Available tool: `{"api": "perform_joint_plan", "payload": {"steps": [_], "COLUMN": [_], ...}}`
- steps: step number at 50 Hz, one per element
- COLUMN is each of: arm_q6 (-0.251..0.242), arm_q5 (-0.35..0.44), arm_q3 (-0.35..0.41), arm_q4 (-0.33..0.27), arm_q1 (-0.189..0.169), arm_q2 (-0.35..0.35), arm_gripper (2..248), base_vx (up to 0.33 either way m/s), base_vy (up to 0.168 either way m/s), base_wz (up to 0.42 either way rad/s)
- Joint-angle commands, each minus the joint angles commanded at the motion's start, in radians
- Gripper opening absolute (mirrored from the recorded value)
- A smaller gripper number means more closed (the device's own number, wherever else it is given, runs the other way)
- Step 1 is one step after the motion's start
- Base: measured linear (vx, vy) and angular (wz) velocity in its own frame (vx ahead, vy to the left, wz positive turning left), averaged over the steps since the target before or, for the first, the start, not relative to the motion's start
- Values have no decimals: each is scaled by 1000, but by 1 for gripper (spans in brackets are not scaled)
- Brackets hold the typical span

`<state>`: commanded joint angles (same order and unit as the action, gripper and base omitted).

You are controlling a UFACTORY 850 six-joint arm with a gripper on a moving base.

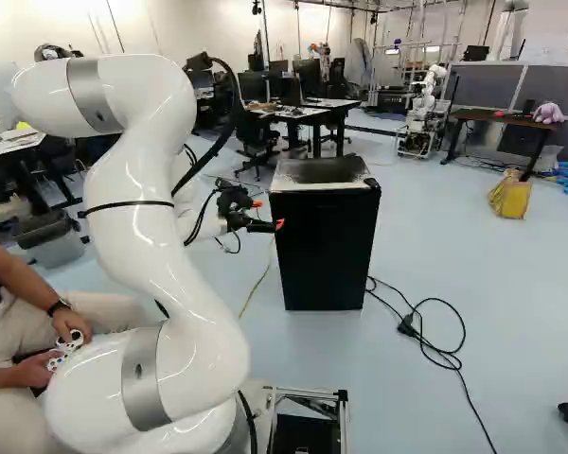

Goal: Grab a drink from the fridge

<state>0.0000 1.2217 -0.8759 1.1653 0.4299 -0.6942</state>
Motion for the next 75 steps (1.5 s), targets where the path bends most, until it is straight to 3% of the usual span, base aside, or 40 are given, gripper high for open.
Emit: {"api": "perform_joint_plan", "payload": {"steps": [28,60,75], "arm_q6": [0,0,-116], "arm_q5": [35,38,38], "arm_q3": [-61,-114,-114], "arm_q4": [61,66,66], "arm_q1": [-3,1,1], "arm_q2": [-35,-65,-65], "arm_gripper": [247,247,247], "base_vx": [0,0,0], "base_vy": [0,0,0], "base_wz": [0,0,0]}}
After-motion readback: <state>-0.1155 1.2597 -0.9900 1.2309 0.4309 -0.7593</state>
